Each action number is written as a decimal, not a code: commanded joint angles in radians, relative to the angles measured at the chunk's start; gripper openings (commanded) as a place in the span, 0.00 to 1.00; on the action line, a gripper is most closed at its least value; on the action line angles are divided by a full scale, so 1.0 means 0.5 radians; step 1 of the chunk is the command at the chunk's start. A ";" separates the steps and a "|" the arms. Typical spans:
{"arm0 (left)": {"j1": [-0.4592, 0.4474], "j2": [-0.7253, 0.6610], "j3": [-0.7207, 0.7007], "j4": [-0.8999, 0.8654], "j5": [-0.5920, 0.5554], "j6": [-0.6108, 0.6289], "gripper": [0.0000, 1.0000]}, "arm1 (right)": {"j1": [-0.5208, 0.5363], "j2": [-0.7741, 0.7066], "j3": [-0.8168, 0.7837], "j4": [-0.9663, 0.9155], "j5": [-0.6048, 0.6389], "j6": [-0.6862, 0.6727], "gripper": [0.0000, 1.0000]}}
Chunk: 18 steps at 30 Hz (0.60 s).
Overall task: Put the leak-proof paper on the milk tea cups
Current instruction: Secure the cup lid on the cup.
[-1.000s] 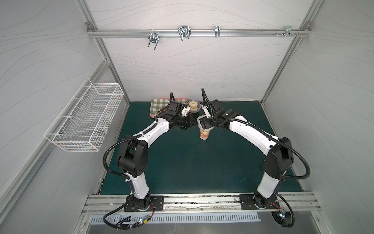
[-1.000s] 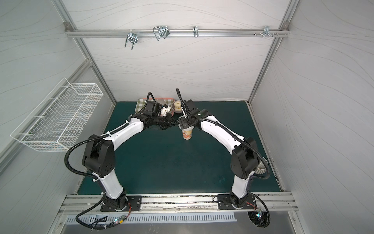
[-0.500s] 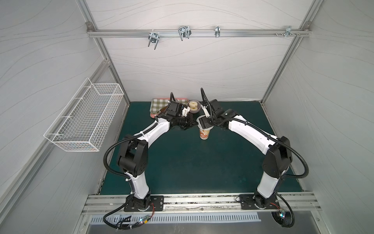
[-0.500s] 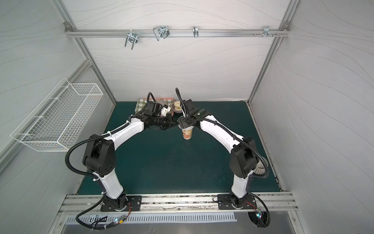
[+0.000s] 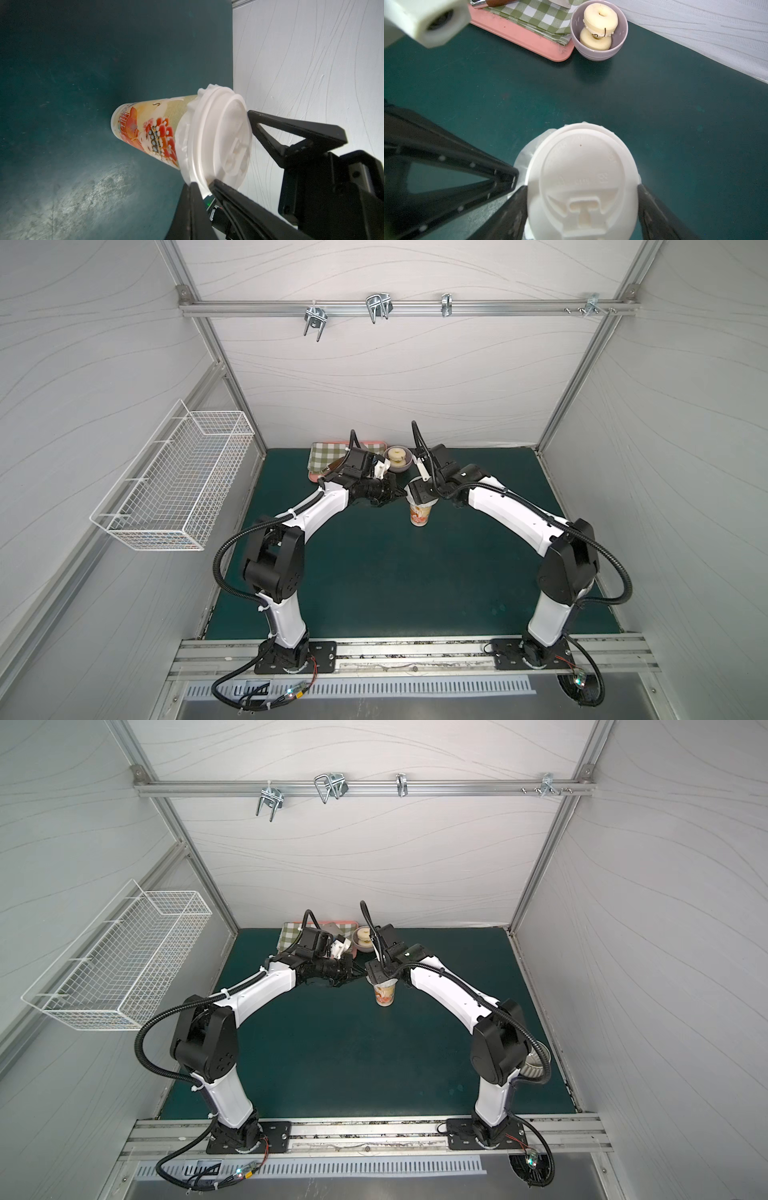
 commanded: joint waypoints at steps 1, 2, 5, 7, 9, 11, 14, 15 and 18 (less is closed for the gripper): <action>-0.011 0.015 0.027 0.041 0.007 0.015 0.00 | -0.004 0.006 -0.092 -0.057 -0.013 0.025 0.80; -0.011 0.013 0.025 0.042 0.007 0.012 0.00 | -0.003 0.007 -0.101 -0.058 -0.013 0.031 0.80; -0.011 0.013 0.020 0.046 0.008 0.010 0.00 | -0.001 0.005 -0.130 -0.050 -0.013 0.035 0.80; -0.011 0.013 0.019 0.046 0.010 0.005 0.00 | 0.001 0.005 -0.145 -0.050 -0.005 0.040 0.80; -0.011 0.004 0.016 0.046 0.007 0.007 0.00 | 0.003 -0.016 -0.174 -0.034 -0.005 0.049 0.80; -0.011 -0.005 0.017 0.046 0.007 0.002 0.02 | 0.003 -0.036 -0.202 -0.022 -0.004 0.054 0.80; -0.011 -0.018 0.016 0.046 0.001 -0.001 0.03 | 0.006 -0.064 -0.229 -0.013 -0.005 0.056 0.80; -0.011 -0.024 0.016 0.046 0.001 -0.003 0.03 | 0.006 -0.070 -0.236 -0.008 -0.007 0.057 0.80; -0.011 -0.037 0.017 0.046 -0.002 -0.007 0.06 | 0.009 -0.109 -0.268 0.014 -0.008 0.056 0.80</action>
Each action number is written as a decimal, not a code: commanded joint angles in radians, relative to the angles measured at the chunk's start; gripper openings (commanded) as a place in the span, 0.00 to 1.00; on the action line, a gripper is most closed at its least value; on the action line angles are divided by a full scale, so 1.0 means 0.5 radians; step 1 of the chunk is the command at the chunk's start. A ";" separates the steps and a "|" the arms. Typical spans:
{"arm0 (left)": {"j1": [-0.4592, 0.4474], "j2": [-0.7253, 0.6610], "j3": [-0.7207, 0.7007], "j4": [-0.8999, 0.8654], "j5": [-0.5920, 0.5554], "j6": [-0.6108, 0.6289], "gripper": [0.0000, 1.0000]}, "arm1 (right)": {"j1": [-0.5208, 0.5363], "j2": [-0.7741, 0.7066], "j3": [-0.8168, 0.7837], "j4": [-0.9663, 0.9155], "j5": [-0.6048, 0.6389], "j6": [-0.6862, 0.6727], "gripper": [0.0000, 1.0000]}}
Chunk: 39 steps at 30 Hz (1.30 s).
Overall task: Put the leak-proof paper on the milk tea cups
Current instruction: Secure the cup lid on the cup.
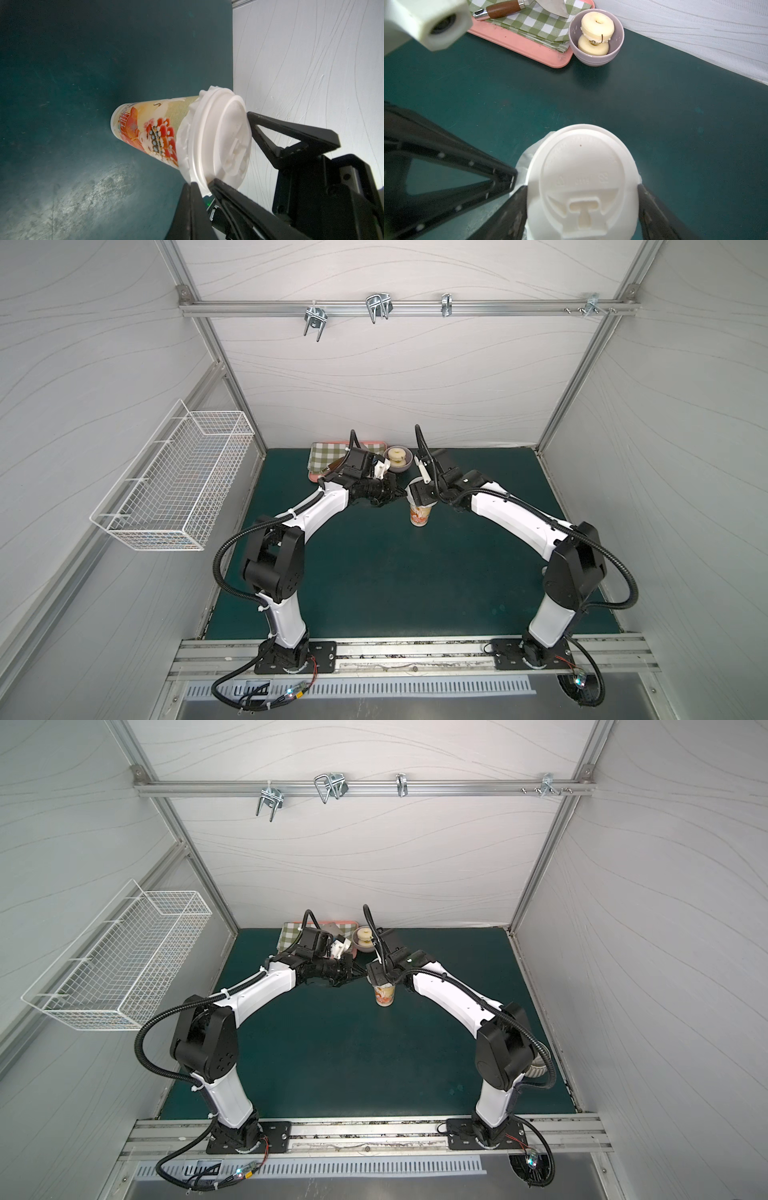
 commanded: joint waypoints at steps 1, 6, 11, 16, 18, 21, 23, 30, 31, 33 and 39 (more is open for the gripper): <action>-0.011 -0.044 0.016 0.046 -0.002 -0.006 0.07 | 0.010 -0.026 -0.094 -0.153 -0.014 0.019 0.80; -0.011 -0.066 0.018 0.043 -0.009 -0.009 0.13 | 0.012 -0.067 -0.132 -0.122 -0.023 0.023 0.80; -0.011 -0.080 0.019 0.047 -0.008 -0.021 0.21 | 0.012 -0.072 -0.141 -0.120 -0.038 0.027 0.80; -0.009 -0.073 0.061 0.052 0.004 -0.036 0.31 | 0.012 -0.059 -0.121 -0.116 -0.058 0.022 0.80; -0.008 -0.063 0.081 0.057 0.004 -0.047 0.42 | 0.012 -0.048 -0.106 -0.115 -0.063 0.023 0.80; -0.008 -0.034 0.126 0.070 0.011 -0.069 0.53 | 0.012 -0.037 -0.086 -0.122 -0.066 0.024 0.81; -0.002 -0.008 0.155 0.093 0.025 -0.099 0.60 | 0.012 -0.032 -0.082 -0.119 -0.069 0.022 0.81; 0.002 0.078 0.269 0.131 0.072 -0.136 0.69 | 0.012 -0.024 -0.082 -0.111 -0.081 0.029 0.81; 0.002 0.097 0.287 0.129 0.085 -0.140 0.68 | 0.012 -0.025 -0.082 -0.113 -0.082 0.028 0.80; 0.002 0.130 0.312 0.122 0.109 -0.140 0.66 | 0.012 -0.025 -0.082 -0.113 -0.079 0.026 0.80; 0.002 0.210 0.350 0.069 0.175 -0.094 0.66 | 0.015 -0.020 -0.072 -0.113 -0.084 0.025 0.80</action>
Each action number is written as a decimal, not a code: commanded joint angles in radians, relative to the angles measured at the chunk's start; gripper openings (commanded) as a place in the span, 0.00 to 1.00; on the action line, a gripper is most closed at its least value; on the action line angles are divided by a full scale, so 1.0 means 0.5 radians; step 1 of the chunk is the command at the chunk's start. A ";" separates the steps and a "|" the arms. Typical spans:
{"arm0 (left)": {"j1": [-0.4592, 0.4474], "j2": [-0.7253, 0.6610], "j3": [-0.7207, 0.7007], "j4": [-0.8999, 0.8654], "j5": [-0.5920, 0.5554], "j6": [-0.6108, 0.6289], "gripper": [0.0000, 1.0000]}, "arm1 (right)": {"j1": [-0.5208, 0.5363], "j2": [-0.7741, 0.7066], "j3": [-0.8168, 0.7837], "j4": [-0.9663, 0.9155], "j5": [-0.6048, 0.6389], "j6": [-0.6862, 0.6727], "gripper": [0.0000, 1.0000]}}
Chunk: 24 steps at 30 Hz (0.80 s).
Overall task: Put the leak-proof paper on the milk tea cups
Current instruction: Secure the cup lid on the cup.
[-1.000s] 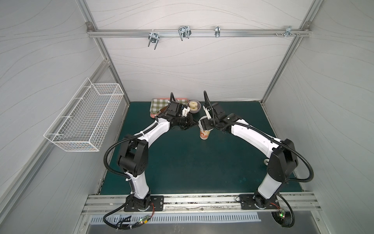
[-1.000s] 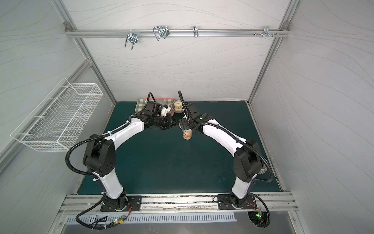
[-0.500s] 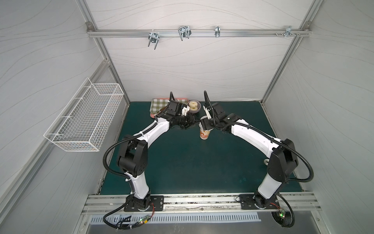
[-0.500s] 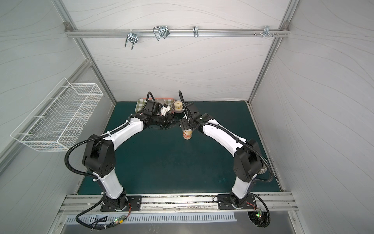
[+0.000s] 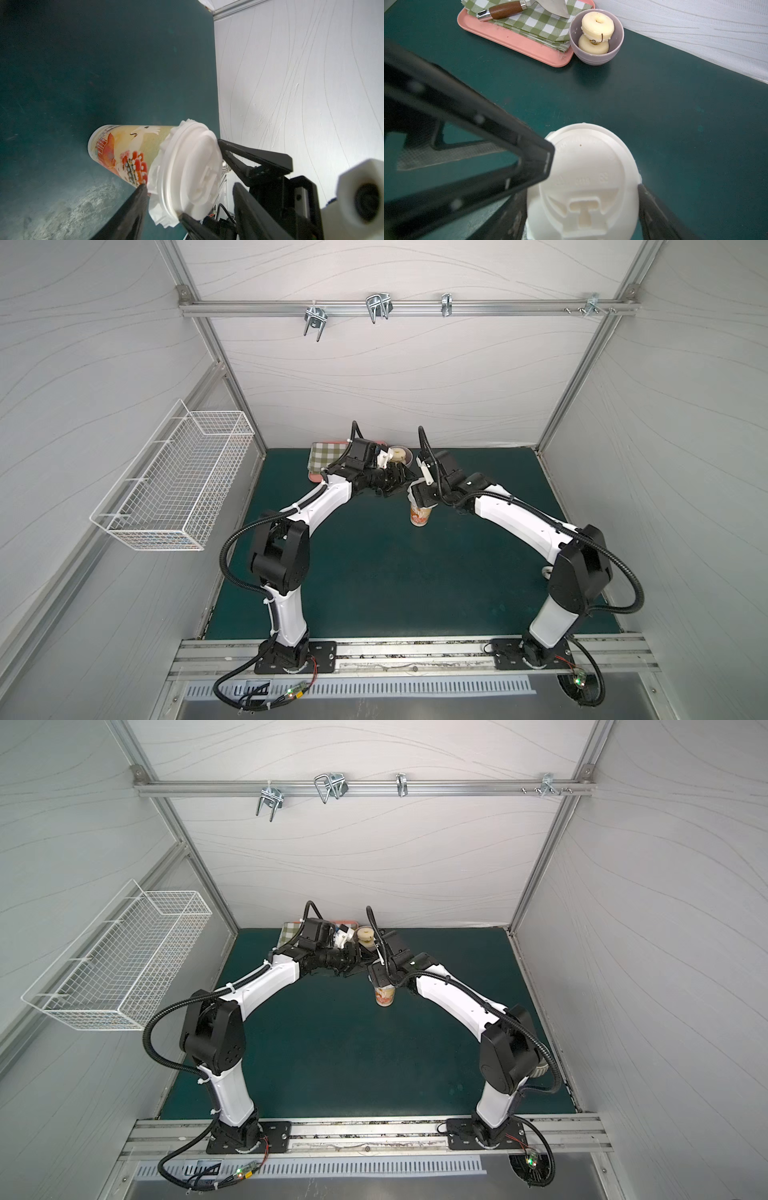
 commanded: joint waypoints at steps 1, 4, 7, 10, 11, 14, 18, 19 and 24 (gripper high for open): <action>0.000 0.063 0.113 0.000 0.097 0.028 0.66 | 0.015 0.045 0.011 -0.159 -0.059 0.012 0.80; -0.001 0.098 0.128 -0.011 0.137 0.050 0.67 | 0.015 0.052 0.014 -0.158 -0.059 0.010 0.80; 0.000 0.120 0.137 -0.024 0.158 0.071 0.68 | 0.015 0.058 0.017 -0.156 -0.059 0.012 0.80; -0.001 0.156 0.161 -0.054 0.178 0.097 0.68 | 0.015 0.064 0.020 -0.155 -0.057 0.011 0.80; -0.001 0.167 0.169 -0.066 0.182 0.101 0.68 | 0.015 0.064 0.020 -0.156 -0.058 0.009 0.81; 0.001 0.194 0.184 -0.100 0.178 0.123 0.68 | 0.015 0.066 0.023 -0.156 -0.059 0.010 0.81; -0.001 0.236 0.218 -0.189 0.165 0.176 0.63 | 0.015 0.068 0.026 -0.155 -0.056 0.007 0.81; -0.001 0.246 0.215 -0.198 0.164 0.179 0.63 | 0.015 0.073 0.029 -0.156 -0.056 0.009 0.81; -0.001 0.266 0.189 -0.211 0.150 0.198 0.62 | 0.015 0.073 0.026 -0.156 -0.051 0.009 0.81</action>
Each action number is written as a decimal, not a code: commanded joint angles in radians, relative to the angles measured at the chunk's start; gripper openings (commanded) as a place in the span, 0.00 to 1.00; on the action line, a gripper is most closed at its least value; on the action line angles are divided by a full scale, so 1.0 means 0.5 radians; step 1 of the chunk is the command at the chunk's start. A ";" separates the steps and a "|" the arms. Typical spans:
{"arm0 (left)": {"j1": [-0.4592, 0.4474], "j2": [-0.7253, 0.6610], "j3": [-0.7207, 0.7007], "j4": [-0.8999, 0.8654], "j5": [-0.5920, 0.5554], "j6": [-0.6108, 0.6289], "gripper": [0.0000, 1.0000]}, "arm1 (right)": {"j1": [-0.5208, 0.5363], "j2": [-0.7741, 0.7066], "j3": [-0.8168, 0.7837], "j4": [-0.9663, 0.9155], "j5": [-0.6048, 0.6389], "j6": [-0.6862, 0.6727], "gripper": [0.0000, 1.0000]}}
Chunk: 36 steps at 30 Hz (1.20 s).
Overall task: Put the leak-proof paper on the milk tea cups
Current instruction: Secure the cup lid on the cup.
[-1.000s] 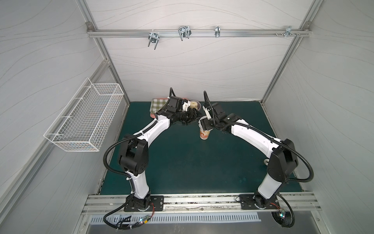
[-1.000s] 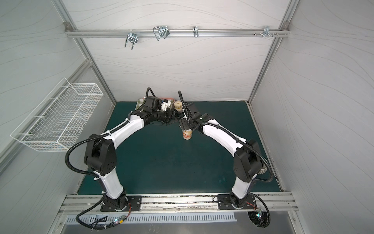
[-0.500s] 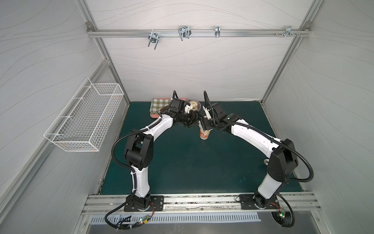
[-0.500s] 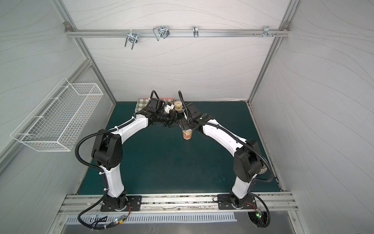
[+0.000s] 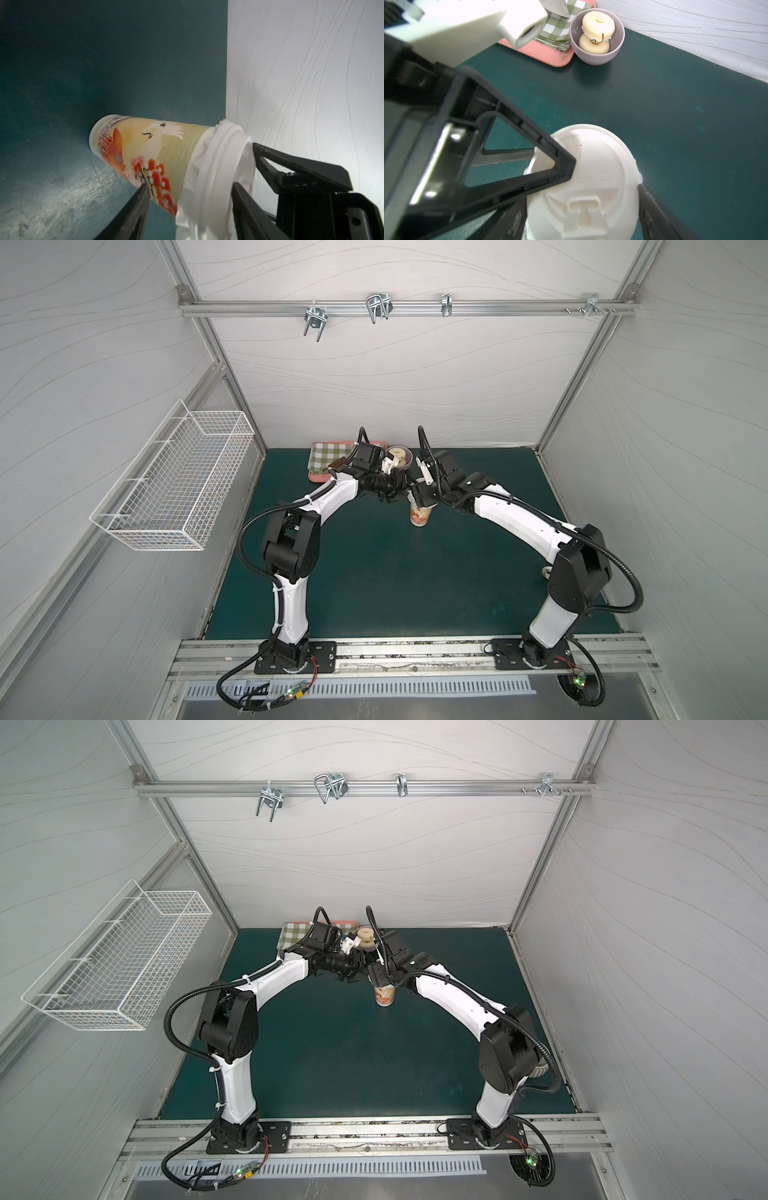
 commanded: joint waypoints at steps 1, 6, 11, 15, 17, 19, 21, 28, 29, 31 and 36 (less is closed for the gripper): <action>-0.004 0.047 0.055 -0.059 0.005 0.064 0.62 | 0.015 0.061 0.011 -0.150 -0.042 0.008 0.82; -0.005 0.049 0.051 -0.069 -0.008 0.073 0.60 | 0.015 0.053 0.018 -0.153 -0.040 0.007 0.84; -0.010 0.057 0.047 -0.076 -0.024 0.078 0.58 | 0.013 0.023 0.028 -0.156 -0.039 0.015 0.88; -0.013 0.058 0.041 -0.076 -0.035 0.085 0.57 | 0.000 -0.008 0.044 -0.159 -0.052 0.022 0.90; -0.013 0.057 0.039 -0.081 -0.036 0.088 0.57 | -0.010 -0.028 0.052 -0.161 -0.066 0.032 0.92; -0.015 0.058 0.039 -0.087 -0.044 0.091 0.57 | -0.018 -0.052 0.063 -0.165 -0.093 0.041 0.93; -0.016 0.058 0.037 -0.085 -0.044 0.094 0.57 | -0.022 -0.079 0.067 -0.165 -0.114 0.054 0.93; -0.016 0.050 0.041 -0.086 -0.042 0.094 0.56 | -0.091 -0.220 0.041 -0.164 -0.252 0.183 0.94; -0.016 0.047 0.044 -0.085 -0.043 0.094 0.56 | -0.108 -0.240 0.028 -0.160 -0.280 0.202 0.94; -0.018 0.044 0.046 -0.086 -0.042 0.094 0.56 | -0.146 -0.284 0.003 -0.156 -0.345 0.258 0.94; -0.019 0.040 0.049 -0.085 -0.044 0.091 0.56 | -0.311 -0.340 -0.095 -0.128 -0.678 0.504 0.89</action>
